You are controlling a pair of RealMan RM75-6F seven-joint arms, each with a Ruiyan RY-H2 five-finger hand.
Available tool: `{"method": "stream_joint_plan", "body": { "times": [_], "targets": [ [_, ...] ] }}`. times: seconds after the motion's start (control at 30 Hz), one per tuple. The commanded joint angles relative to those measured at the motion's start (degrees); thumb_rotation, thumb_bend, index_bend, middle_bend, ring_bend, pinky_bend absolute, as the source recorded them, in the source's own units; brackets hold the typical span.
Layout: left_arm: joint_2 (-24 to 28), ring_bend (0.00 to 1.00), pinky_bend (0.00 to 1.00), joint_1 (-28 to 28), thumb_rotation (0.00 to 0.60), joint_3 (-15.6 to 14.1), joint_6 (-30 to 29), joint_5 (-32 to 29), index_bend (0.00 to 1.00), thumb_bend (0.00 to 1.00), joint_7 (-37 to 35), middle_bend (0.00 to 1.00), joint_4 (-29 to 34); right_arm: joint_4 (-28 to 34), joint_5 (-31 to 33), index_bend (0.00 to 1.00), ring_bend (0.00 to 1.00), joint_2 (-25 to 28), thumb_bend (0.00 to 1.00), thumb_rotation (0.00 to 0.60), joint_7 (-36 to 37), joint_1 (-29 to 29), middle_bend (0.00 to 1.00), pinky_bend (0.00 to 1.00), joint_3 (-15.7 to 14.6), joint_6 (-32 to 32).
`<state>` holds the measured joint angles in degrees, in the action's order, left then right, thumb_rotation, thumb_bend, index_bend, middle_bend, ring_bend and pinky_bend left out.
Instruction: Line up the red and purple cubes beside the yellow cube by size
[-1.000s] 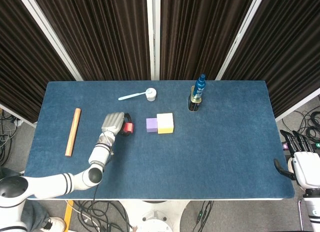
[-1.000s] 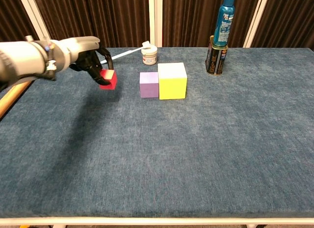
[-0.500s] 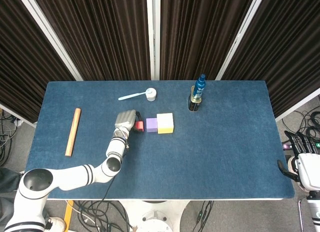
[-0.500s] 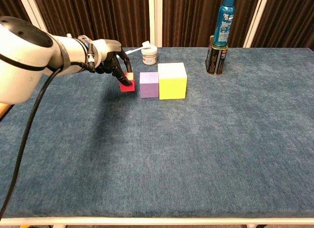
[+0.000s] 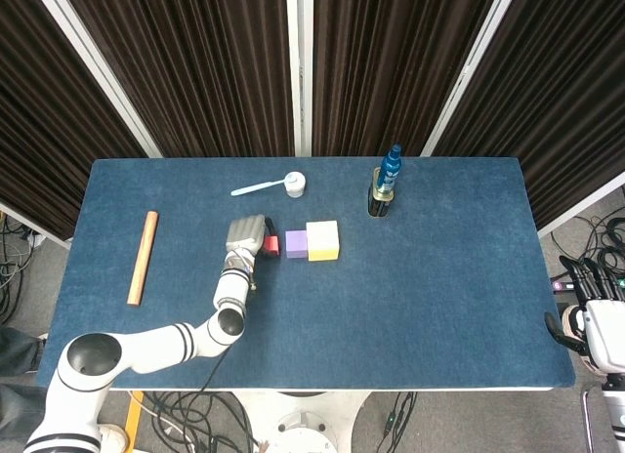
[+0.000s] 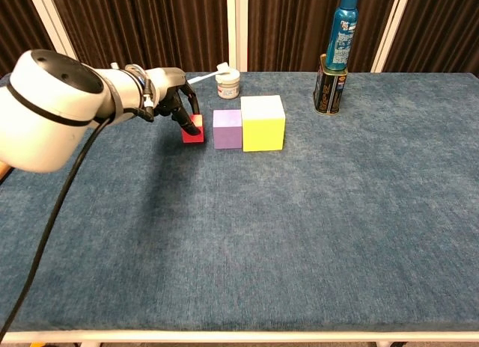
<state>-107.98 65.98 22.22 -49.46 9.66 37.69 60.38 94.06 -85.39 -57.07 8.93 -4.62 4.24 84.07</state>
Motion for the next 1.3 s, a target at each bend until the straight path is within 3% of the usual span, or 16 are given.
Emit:
{"method": "stream_joint_plan", "body": {
  "times": [0.03, 0.4, 0.63, 0.9, 1.1, 1.3],
  "targets": [
    [-0.4, 1.00, 1.00, 0.1, 0.600, 0.3, 0.0, 0.2, 0.51, 0.28, 0.1, 0.96, -0.3, 0.0, 0.1, 0.00, 0.00, 0.1, 0.27, 0.600, -0.1, 0.1, 0.11, 0.08, 0.0, 0.0],
    [-1.4, 1.00, 1.00, 0.1, 0.600, 0.5, 0.1, 0.8, 0.40, 0.22, 1.5, 0.95, -0.7, -0.3, 0.2, 0.00, 0.00, 0.2, 0.27, 0.600, 0.5, 0.5, 0.11, 0.08, -0.1, 0.3],
    [0.9, 1.00, 1.00, -2.6, 0.600, -1.1, -2.6, 8.0, 0.23, 0.22, -1.2, 0.95, 4.1, -0.9, 0.0, 0.00, 0.00, 0.0, 0.27, 0.600, 1.1, 0.4, 0.11, 0.08, 0.0, 0.2],
    [-0.1, 1.00, 1.00, -2.8, 0.600, -2.3, -2.1, 10.1, 0.19, 0.18, -0.3, 0.95, 2.6, -1.2, -0.2, 0.00, 0.00, 0.1, 0.27, 0.600, 1.6, 0.6, 0.11, 0.08, -0.1, 0.5],
    [1.9, 1.00, 1.00, -4.8, 0.600, -5.4, -3.5, 15.3, 0.17, 0.18, -0.1, 0.94, 2.9, -1.3, -0.1, 0.00, 0.00, -0.1, 0.27, 0.600, 1.5, 0.3, 0.11, 0.08, 0.0, -0.2],
    [1.1, 1.00, 1.00, -5.7, 0.600, -5.6, -1.5, 17.1, 0.17, 0.17, -1.2, 0.94, -2.5, -0.9, 0.0, 0.00, 0.00, -0.3, 0.27, 0.600, 0.9, 0.0, 0.11, 0.08, 0.1, -0.4]
  ]
}}
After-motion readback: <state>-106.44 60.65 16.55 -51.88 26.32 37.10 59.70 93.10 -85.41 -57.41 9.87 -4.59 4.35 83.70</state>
